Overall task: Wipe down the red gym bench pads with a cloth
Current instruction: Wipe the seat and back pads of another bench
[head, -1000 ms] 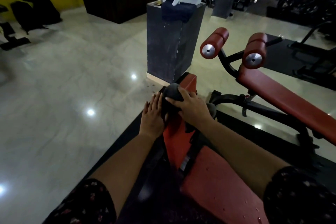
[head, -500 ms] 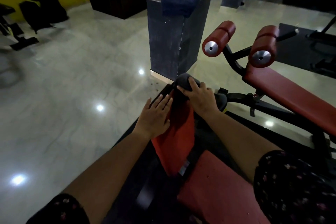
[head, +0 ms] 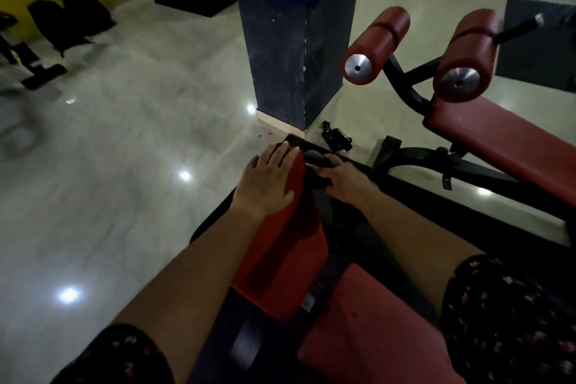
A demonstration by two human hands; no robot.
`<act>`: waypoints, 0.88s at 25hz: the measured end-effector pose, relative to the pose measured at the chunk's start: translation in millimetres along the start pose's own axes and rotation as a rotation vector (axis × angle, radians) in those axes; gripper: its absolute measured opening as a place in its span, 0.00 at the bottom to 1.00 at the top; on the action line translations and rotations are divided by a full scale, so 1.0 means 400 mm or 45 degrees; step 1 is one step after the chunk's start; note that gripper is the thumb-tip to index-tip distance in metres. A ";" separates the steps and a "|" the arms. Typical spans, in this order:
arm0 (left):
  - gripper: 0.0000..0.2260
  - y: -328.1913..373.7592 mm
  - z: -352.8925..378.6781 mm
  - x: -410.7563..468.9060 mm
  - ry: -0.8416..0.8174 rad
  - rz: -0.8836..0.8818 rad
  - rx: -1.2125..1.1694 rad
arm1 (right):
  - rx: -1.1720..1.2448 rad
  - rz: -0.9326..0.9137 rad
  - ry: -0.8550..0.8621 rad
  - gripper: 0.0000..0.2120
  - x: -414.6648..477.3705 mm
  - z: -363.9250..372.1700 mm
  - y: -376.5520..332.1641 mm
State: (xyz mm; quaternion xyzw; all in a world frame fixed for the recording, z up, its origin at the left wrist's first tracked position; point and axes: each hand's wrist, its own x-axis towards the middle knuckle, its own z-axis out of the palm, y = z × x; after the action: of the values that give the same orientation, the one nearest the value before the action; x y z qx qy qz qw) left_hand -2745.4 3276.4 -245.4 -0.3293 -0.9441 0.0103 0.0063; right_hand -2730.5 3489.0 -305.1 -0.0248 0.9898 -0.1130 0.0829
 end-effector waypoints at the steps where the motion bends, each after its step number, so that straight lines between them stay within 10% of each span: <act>1: 0.37 0.004 0.001 0.015 0.006 0.005 0.032 | 0.110 0.008 -0.009 0.21 0.004 0.033 0.012; 9: 0.30 0.034 0.000 0.066 0.128 0.203 0.341 | 0.922 0.101 0.353 0.26 0.053 0.037 -0.018; 22: 0.32 0.137 0.053 0.073 -0.228 0.327 1.125 | 0.893 0.108 0.122 0.29 0.024 0.253 0.042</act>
State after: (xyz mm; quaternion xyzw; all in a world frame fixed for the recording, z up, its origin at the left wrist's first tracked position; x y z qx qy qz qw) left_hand -2734.4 3337.1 -267.8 -0.4072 -0.7977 0.4404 0.0632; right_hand -2723.3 3482.5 -407.7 0.0514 0.8938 -0.4434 0.0443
